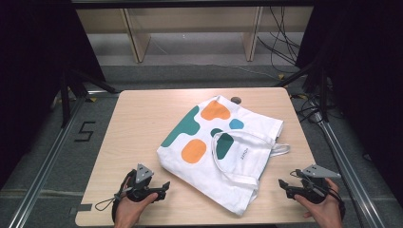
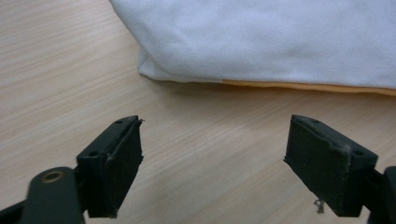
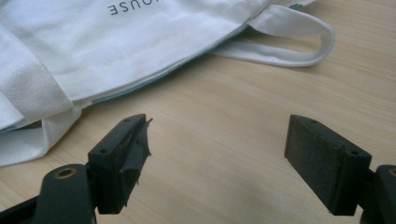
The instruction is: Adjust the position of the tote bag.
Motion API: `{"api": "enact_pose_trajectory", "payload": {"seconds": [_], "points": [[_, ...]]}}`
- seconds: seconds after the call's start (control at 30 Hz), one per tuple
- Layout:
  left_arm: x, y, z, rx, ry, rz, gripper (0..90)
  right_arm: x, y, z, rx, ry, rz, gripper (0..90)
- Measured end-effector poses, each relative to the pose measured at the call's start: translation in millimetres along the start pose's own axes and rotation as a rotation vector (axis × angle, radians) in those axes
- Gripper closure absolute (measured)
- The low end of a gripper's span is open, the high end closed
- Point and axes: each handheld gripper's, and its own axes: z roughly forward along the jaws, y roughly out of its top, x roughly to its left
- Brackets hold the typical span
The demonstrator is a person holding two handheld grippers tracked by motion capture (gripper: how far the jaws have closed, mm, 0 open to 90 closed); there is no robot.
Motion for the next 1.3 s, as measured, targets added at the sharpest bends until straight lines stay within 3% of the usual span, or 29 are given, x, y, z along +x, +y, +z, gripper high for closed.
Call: {"api": "enact_pose_trajectory", "payload": {"seconds": [0.03,0.07,0.1,0.13,0.17,0.2,0.23,0.27,0.3,0.33,0.43,0.5,0.57,0.6,0.67,0.73,0.77,0.83,0.93,1.0,1.03,1.13,1.17,1.2,1.27,1.3], "points": [[0.8,0.6,0.1,-0.002,0.008,0.013,18.8,0.6,0.2,0.0,0.005,0.009,0.008,22.8],[-0.8,0.8,2.0,-0.027,0.010,-0.026,18.3,0.8,0.5,0.3,-0.002,0.009,0.006,22.8],[-0.8,0.8,2.0,-0.027,0.010,-0.026,18.2,0.8,0.5,0.3,-0.002,0.009,0.006,22.8],[0.8,2.8,1.9,-0.029,0.015,-0.031,18.5,3.9,0.5,0.9,-0.001,0.009,0.036,22.8],[2.8,4.1,0.3,-0.012,0.023,-0.005,18.5,1.5,0.3,1.8,-0.004,0.011,0.005,22.8],[1.8,4.4,3.2,-0.044,0.017,-0.040,18.7,1.6,0.2,2.0,-0.004,0.011,0.004,22.8],[1.8,4.4,3.2,-0.044,0.017,-0.040,18.9,1.6,0.2,2.0,-0.004,0.011,0.004,22.8],[4.5,5.4,1.2,-0.017,0.020,-0.014,19.3,1.3,0.6,2.1,-0.011,-0.003,-0.007,22.9],[3.5,5.5,3.5,-0.047,0.016,-0.048,19.3,1.3,0.6,2.1,-0.011,-0.003,-0.007,22.9],[6.2,7.1,2.3,-0.032,0.017,-0.030,19.9,1.0,0.4,2.2,-0.005,-0.002,-0.017,22.9],[5.5,8.4,4.5,-0.060,0.024,-0.058,20.7,0.9,0.5,2.2,-0.004,-0.001,-0.018,22.9],[9.0,10.2,4.5,-0.051,0.017,-0.049,21.4,1.3,0.5,3.4,0.006,0.009,0.000,22.9],[10.6,12.8,7.1,-0.066,0.000,-0.074,22.2,1.3,0.3,3.6,0.006,0.008,0.001,22.9],[13.5,16.5,8.9,-0.061,0.022,-0.072,22.2,1.1,0.6,3.7,0.007,0.009,0.000,23.1],[13.8,19.8,14.2,-0.099,0.026,-0.116,21.7,0.8,0.8,4.1,0.007,0.008,-0.002,23.2],[17.4,21.4,16.6,-0.095,0.031,-0.104,21.4,-0.1,0.9,4.0,0.008,0.011,-0.010,23.3],[17.4,22.7,18.4,-0.107,0.035,-0.126,21.3,3.3,0.5,2.3,0.022,0.000,0.027,23.3],[22.5,27.4,22.9,-0.108,0.042,-0.159,21.6,-1.2,0.8,3.1,0.001,-0.005,-0.008,23.3],[25.1,29.9,26.3,-0.120,0.036,-0.156,24.3,0.1,0.1,3.6,-0.006,-0.014,0.011,23.3],[25.5,32.2,30.7,-0.129,0.029,-0.162,27.9,1.1,0.3,3.6,-0.005,-0.010,0.021,23.6],[26.2,32.9,33.1,-0.131,0.017,-0.164,37.0,-1.4,0.9,4.1,-0.009,-0.003,-0.006,23.8],[29.1,34.6,40.6,-0.150,-0.022,-0.165,43.3,-1.0,1.1,4.1,-0.007,0.004,-0.005,23.9],[29.7,35.1,42.0,-0.145,-0.030,-0.170,49.6,0.9,0.5,5.0,-0.007,-0.001,-0.005,24.0],[31.3,36.2,49.5,-0.163,-0.063,-0.190,52.0,-1.2,1.4,5.3,-0.017,0.003,-0.019,24.0],[32.4,37.0,51.0,-0.153,-0.057,-0.175,62.1,0.2,1.9,5.2,-0.003,0.011,0.003,24.1],[34.8,37.3,51.6,-0.146,-0.065,-0.149,62.1,0.2,1.9,5.2,-0.003,0.011,0.003,24.1]]}}
